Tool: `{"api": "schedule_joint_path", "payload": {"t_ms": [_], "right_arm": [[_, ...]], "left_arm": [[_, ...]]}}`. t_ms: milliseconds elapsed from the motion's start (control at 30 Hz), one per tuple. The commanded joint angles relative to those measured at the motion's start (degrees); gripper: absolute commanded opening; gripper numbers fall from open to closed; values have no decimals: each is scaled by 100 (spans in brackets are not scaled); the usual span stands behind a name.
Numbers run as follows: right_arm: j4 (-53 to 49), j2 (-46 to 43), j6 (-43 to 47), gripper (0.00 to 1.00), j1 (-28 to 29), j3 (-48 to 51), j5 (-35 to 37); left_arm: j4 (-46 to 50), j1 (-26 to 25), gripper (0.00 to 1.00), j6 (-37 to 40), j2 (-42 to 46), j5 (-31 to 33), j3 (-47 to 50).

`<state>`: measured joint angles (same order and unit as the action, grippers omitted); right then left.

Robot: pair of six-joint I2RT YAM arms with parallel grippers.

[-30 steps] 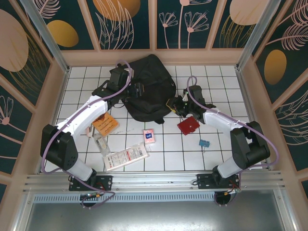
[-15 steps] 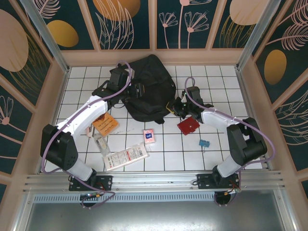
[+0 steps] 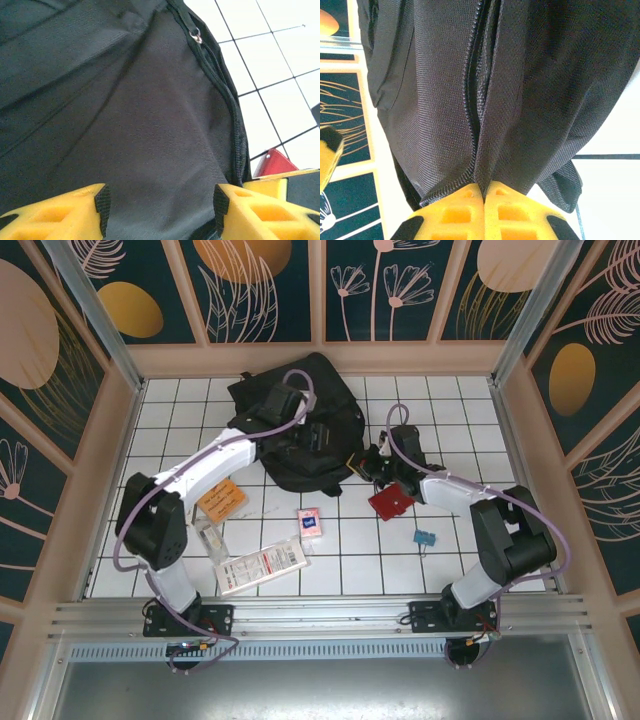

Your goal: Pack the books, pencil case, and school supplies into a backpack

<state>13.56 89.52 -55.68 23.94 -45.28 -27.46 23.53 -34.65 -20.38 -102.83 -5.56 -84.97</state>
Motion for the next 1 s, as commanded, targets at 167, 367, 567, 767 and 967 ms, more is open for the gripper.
{"api": "schedule_joint_path", "payload": {"t_ms": [167, 367, 567, 767, 967], "right_arm": [[777, -213, -42, 0, -83, 298, -324], [848, -191, -31, 0, -116, 327, -435], [1032, -146, -87, 0, -156, 401, -561], [1218, -107, -190, 0, -179, 476, -679], [1272, -68, -215, 0, -177, 503, -734]], "left_arm": [[122, -356, 70, 1181, -57, 201, 86], [-50, -413, 80, 1889, 5, 399, 244], [13, -517, 81, 2279, -123, 534, 83], [143, -525, 82, 2602, -136, 28, 70], [179, -523, 82, 2737, -114, -407, 125]]}}
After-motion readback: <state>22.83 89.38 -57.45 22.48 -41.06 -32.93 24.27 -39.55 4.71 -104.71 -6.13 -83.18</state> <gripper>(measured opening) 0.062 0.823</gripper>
